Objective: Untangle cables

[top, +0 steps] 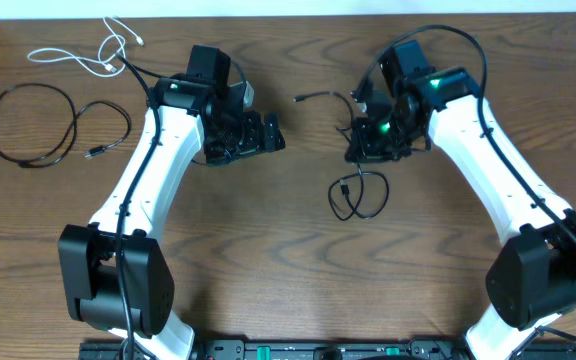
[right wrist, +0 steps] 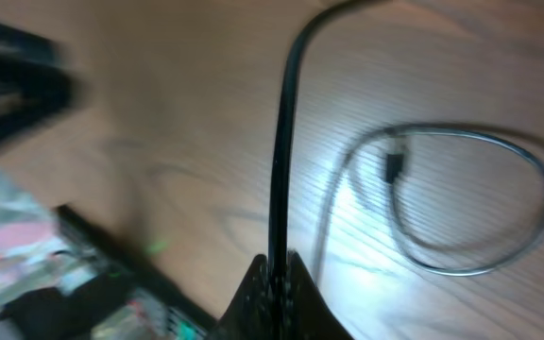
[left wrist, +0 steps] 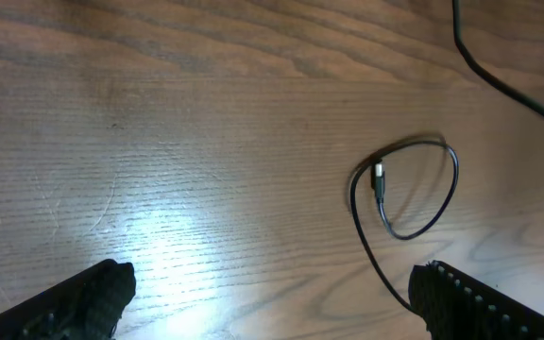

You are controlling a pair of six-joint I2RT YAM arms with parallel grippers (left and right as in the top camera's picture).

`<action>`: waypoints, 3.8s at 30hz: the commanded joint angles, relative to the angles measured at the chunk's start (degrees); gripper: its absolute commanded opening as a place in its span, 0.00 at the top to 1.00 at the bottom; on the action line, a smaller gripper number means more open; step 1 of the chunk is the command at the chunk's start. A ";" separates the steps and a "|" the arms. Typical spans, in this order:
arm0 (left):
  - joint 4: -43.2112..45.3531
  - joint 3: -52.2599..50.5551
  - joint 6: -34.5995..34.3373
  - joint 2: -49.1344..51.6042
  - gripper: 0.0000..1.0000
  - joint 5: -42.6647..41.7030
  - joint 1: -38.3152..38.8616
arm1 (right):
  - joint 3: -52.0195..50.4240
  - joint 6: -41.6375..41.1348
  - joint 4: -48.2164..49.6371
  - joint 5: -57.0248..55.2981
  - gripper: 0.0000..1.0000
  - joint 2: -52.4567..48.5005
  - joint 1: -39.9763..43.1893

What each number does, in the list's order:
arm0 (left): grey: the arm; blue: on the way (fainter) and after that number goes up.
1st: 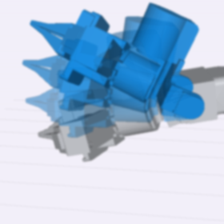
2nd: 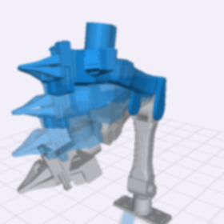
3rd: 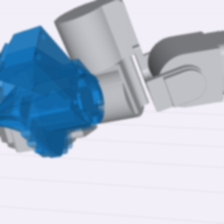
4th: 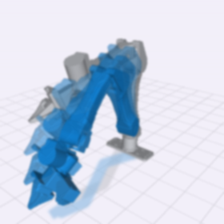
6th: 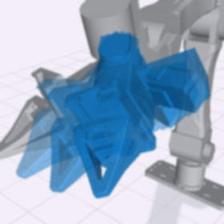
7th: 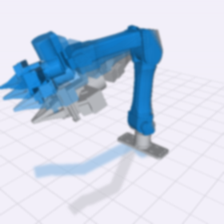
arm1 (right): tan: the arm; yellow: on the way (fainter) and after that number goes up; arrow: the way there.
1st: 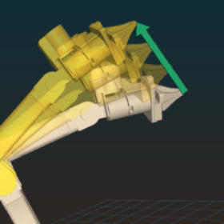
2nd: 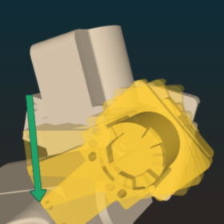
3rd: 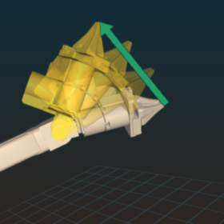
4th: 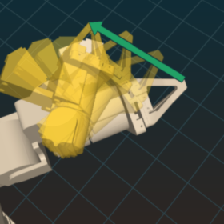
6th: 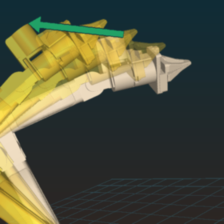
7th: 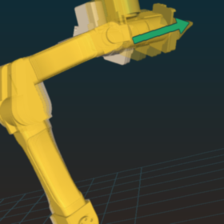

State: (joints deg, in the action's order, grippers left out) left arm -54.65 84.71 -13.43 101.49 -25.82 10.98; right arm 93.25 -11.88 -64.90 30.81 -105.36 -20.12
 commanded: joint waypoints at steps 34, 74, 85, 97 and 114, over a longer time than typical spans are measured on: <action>-5.95 -0.11 -23.93 0.20 0.06 -41.24 -10.62 | 3.34 4.96 9.33 15.26 0.99 1.01 -11.96; -5.92 -0.11 -28.87 0.20 0.61 -41.05 -10.64 | 3.34 -3.96 14.75 8.15 0.99 1.01 -15.39; -5.95 -0.11 -28.87 0.20 0.79 -41.05 -10.64 | 3.34 -3.93 14.82 8.15 0.99 1.01 -15.50; -5.92 -0.11 -28.87 0.20 0.93 -34.62 -10.71 | 3.34 -3.37 13.94 8.07 0.34 1.01 -15.12; -5.99 8.24 -17.86 -7.34 0.93 -9.75 -10.80 | 3.34 -2.89 -4.20 -12.11 0.01 1.01 -5.29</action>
State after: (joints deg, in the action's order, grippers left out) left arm -60.55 86.02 -33.76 100.25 -44.40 0.43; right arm 95.74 -15.03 -68.16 21.63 -105.25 -28.49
